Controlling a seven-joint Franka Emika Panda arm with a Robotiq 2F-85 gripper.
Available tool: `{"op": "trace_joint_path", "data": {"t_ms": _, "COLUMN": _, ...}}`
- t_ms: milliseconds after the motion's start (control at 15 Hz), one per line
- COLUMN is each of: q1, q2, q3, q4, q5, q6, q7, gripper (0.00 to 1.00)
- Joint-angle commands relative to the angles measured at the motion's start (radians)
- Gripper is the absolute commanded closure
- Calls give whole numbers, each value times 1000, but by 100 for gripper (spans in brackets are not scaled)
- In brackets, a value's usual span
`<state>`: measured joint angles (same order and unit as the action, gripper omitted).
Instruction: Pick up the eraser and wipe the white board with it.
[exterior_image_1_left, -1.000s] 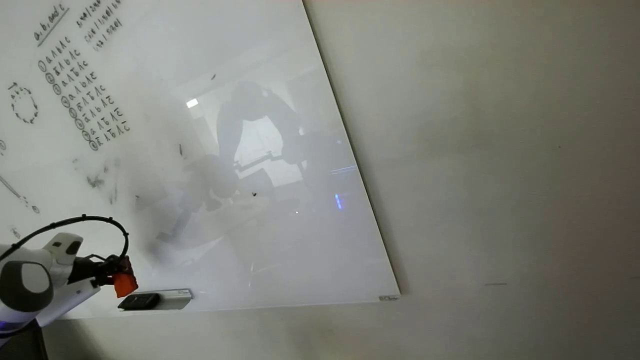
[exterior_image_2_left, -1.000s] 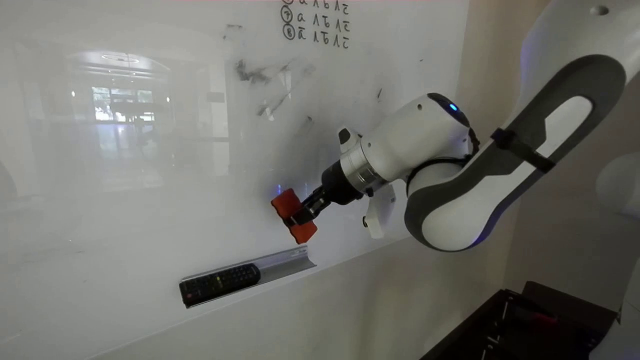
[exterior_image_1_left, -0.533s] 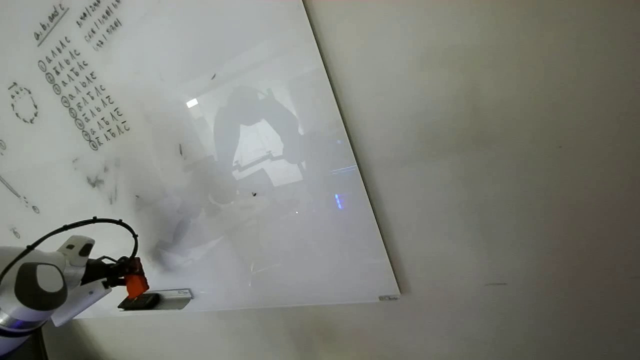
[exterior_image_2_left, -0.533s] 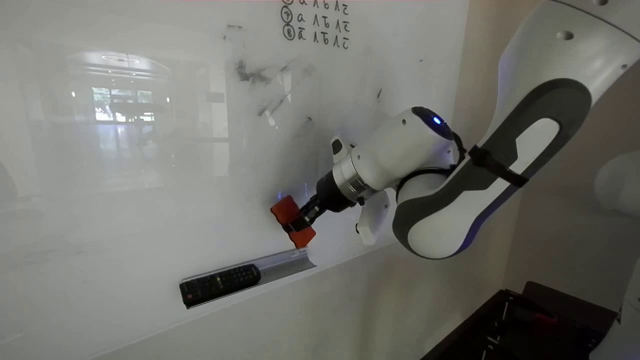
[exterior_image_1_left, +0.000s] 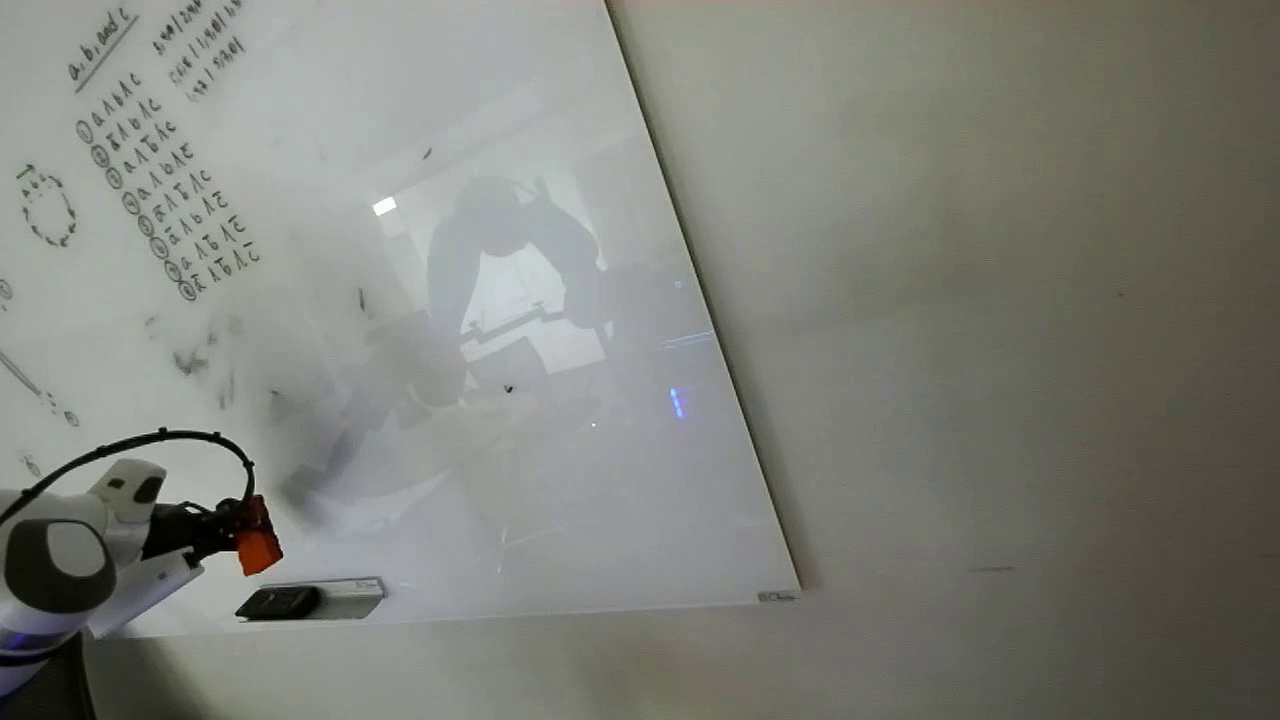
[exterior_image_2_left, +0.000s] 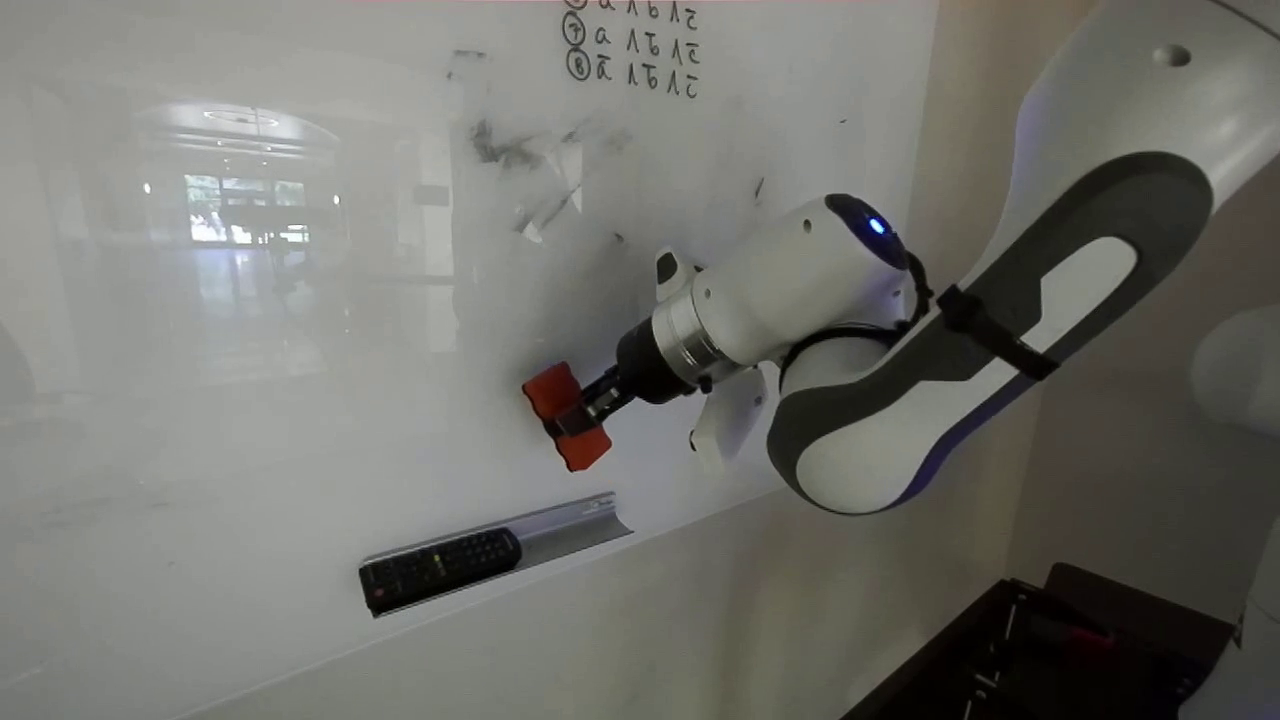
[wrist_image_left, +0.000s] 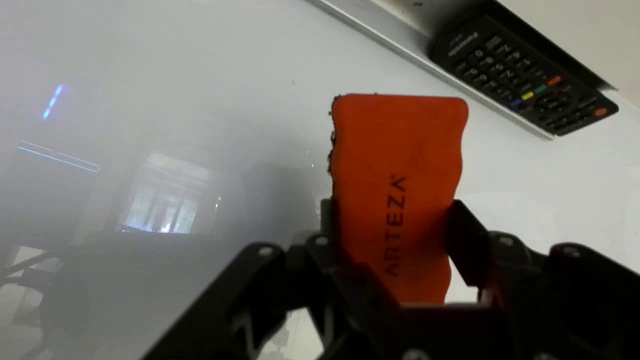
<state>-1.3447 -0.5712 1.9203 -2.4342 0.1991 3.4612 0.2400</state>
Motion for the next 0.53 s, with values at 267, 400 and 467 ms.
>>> {"op": "trace_joint_path", "data": {"t_ms": 267, "q1": 58, "q2": -214, "q3": -21, "q4": 26, "q5": 143, "q6": -2, "q7": 151, "gripper": 71}}
{"op": "trace_joint_path", "data": {"t_ms": 400, "q1": 44, "q2": -252, "q3": -8, "q4": 20, "q5": 158, "q6": -3, "q7": 179, "gripper": 71}}
{"op": "trace_joint_path", "data": {"t_ms": 467, "q1": 38, "q2": -266, "q3": -2, "q4": 19, "q5": 163, "q6": -4, "q7": 190, "gripper": 71}}
